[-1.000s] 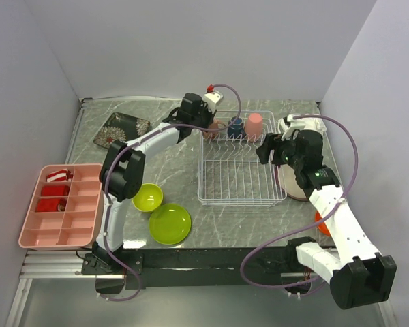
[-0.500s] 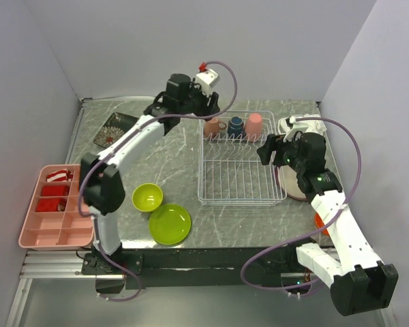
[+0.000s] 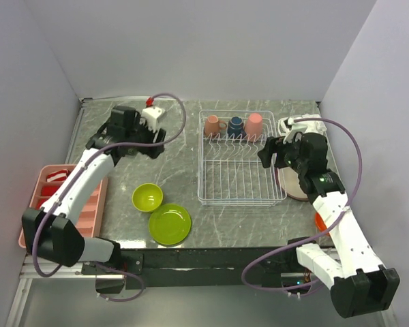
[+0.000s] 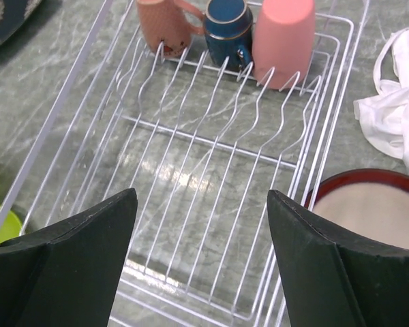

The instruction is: Load the mixed dishes into the dish rack

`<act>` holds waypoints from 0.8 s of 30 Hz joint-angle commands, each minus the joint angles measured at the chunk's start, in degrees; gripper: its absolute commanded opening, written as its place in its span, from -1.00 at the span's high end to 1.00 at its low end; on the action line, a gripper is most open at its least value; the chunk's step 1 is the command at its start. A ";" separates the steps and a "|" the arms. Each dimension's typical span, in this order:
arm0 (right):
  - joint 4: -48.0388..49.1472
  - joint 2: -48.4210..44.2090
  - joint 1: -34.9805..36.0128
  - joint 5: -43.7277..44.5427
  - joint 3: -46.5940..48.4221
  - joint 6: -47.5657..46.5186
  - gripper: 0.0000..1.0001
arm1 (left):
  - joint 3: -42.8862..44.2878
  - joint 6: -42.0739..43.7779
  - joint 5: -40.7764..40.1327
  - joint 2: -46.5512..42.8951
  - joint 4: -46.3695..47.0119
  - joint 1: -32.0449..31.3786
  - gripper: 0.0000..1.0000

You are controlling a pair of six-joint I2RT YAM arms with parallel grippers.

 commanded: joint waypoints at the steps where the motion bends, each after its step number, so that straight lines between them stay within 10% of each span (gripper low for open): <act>1: -7.19 0.20 -0.30 -6.85 7.22 -6.22 -0.69 | -4.21 9.97 -0.56 -6.92 -10.59 2.22 -0.37; 4: -14.93 3.45 1.36 -19.44 13.38 -14.84 -0.68 | -9.30 6.92 -4.68 -10.36 -9.03 5.99 -0.39; 12: -23.83 18.64 23.51 -14.61 30.32 -26.62 -0.68 | 7.24 -2.67 0.84 -0.72 -18.76 21.20 -0.62; 24: -27.28 46.96 41.70 -5.66 55.84 -30.40 -0.56 | 18.98 -1.44 -5.22 2.82 -19.22 25.69 -0.70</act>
